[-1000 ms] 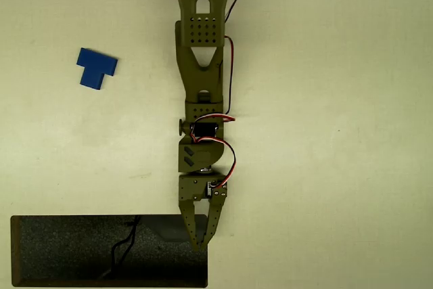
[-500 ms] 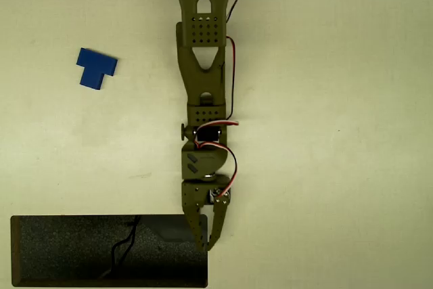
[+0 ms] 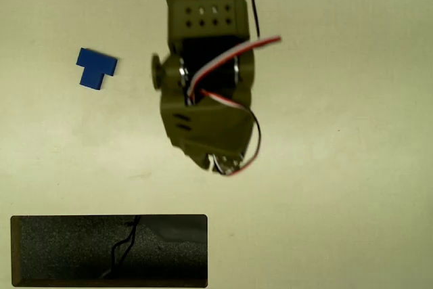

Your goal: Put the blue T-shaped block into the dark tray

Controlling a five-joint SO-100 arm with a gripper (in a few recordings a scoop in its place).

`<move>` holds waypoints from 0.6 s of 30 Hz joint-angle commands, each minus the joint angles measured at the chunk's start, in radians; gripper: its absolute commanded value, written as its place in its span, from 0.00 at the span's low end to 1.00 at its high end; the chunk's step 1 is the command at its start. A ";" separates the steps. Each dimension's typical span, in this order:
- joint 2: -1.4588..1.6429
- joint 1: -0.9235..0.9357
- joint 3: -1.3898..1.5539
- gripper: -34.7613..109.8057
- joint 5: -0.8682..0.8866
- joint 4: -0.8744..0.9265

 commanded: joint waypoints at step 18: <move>0.201 0.784 0.769 0.24 -1.235 0.002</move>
